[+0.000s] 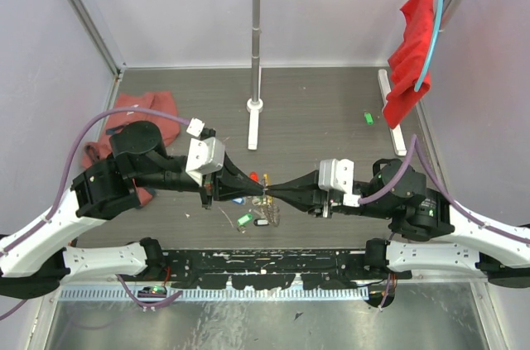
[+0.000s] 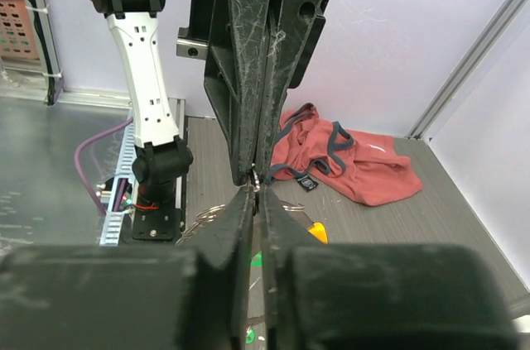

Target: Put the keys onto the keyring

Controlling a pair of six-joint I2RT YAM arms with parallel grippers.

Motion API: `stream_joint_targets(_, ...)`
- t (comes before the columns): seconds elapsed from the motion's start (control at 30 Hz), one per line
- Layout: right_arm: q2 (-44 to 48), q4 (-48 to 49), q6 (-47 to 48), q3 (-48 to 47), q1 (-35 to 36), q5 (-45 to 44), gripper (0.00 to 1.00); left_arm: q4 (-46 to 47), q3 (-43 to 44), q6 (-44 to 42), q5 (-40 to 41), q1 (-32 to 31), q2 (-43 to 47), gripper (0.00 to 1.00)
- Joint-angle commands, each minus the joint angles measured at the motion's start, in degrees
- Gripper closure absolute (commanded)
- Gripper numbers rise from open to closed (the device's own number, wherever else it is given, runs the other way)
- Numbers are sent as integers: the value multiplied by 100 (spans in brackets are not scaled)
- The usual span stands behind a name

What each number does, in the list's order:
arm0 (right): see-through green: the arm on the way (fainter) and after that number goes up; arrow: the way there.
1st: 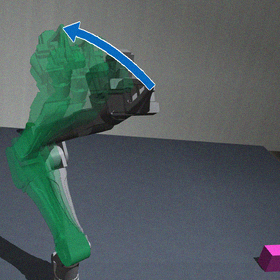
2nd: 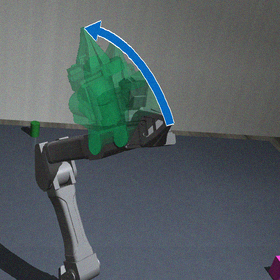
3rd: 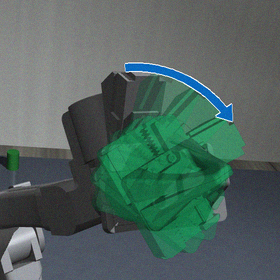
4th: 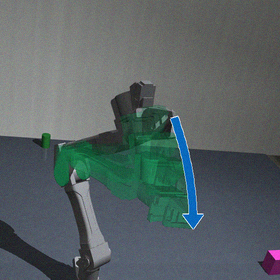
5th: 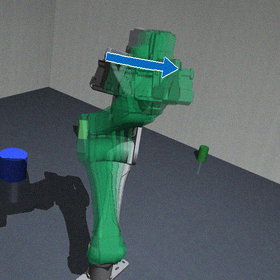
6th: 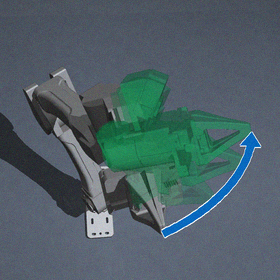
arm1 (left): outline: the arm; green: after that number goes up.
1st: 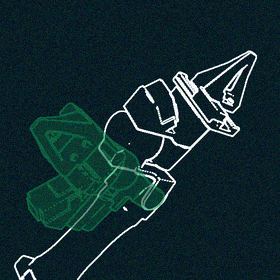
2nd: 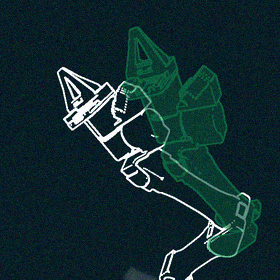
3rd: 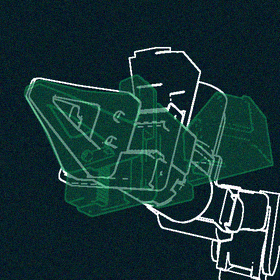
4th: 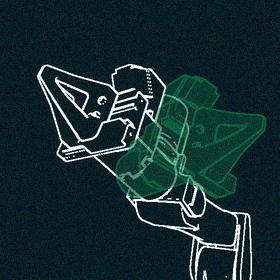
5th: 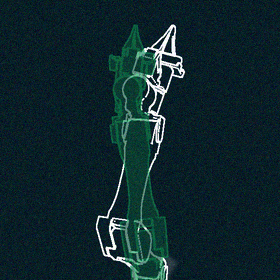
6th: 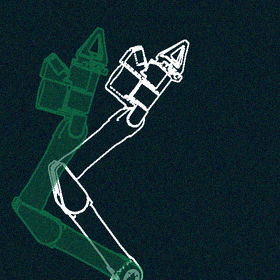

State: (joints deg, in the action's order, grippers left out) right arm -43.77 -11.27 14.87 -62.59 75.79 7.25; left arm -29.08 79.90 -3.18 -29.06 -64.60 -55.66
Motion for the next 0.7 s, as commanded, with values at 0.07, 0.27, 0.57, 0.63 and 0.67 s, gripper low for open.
stream_joint_targets(0.07, 37, 177, -32, -297, 8, 59, 99, 216, 94, -17, 44, 0, 107, 97)
stream_joint_targets(0.27, 63, 79, -13, -375, 15, -12, 99, 129, 87, -37, 212, 0, 110, 78)
stream_joint_targets(0.57, 52, 47, 24, -402, 19, -108, 99, -109, 222, -149, 278, -1, -40, 77)
stream_joint_targets(0.63, 46, 53, 24, -396, 11, -126, 99, -107, 230, -143, 250, 0, -64, 76)
stream_joint_targets(0.67, 44, 52, 24, -390, 14, -133, 99, -113, 244, -140, 237, -7, -87, 76)
